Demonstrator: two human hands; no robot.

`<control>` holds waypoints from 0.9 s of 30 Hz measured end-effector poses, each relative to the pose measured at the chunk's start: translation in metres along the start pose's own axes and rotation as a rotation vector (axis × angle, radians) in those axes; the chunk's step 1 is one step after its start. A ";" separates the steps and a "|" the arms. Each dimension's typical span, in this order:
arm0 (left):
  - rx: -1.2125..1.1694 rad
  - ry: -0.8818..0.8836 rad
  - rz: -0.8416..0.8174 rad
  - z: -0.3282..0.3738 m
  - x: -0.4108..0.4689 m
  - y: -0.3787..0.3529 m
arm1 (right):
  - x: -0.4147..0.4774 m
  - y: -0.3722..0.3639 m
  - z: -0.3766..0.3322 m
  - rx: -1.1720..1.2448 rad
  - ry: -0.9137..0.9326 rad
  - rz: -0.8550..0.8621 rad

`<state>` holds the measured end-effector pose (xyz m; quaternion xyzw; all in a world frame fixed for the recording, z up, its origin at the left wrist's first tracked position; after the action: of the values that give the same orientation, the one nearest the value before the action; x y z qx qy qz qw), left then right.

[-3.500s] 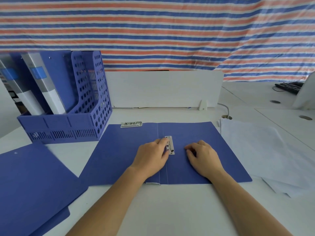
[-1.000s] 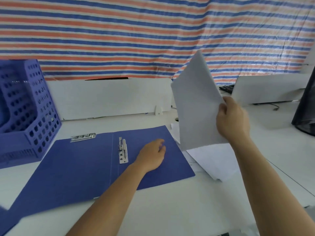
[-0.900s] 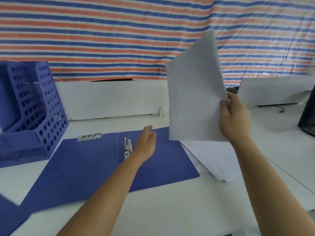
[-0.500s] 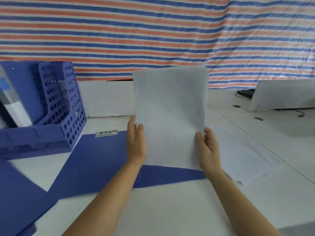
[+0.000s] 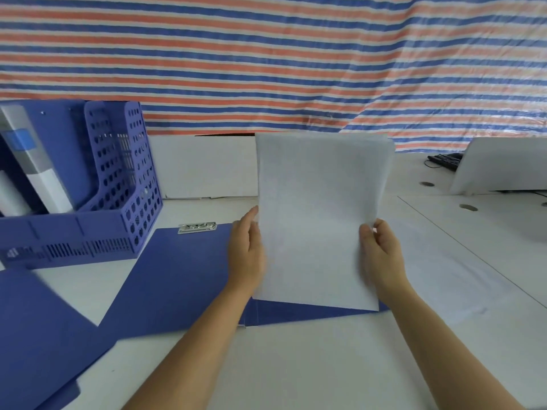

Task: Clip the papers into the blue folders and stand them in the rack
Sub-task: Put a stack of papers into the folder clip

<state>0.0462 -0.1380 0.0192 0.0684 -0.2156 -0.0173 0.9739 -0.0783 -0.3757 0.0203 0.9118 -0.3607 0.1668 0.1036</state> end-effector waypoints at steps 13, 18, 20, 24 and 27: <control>0.458 0.188 -0.433 -0.081 0.064 -0.002 | 0.033 -0.007 0.047 -0.035 -0.425 -0.184; 0.506 0.201 -0.455 -0.103 0.064 -0.014 | 0.032 0.000 0.065 -0.193 -0.496 -0.247; 0.480 0.208 -0.455 -0.108 0.062 -0.016 | 0.036 0.004 0.070 -0.255 -0.500 -0.240; 0.435 0.215 -0.454 -0.106 0.061 -0.017 | 0.040 0.008 0.076 -0.284 -0.521 -0.218; 0.380 0.213 -0.451 -0.104 0.059 -0.015 | 0.038 0.007 0.075 -0.290 -0.534 -0.235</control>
<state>0.1435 -0.1439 -0.0516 0.2966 -0.0910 -0.1851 0.9325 -0.0396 -0.4277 -0.0344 0.9345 -0.2873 -0.1444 0.1527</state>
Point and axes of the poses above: each hand's wrist, its own x-axis towards the middle knuckle, its own y-axis out of the back of the hand, z = x × y, the point moved 7 cm from there along x, towards the middle knuckle, and after that the axes turned 5 degrees about y, right-handed, at the moved point
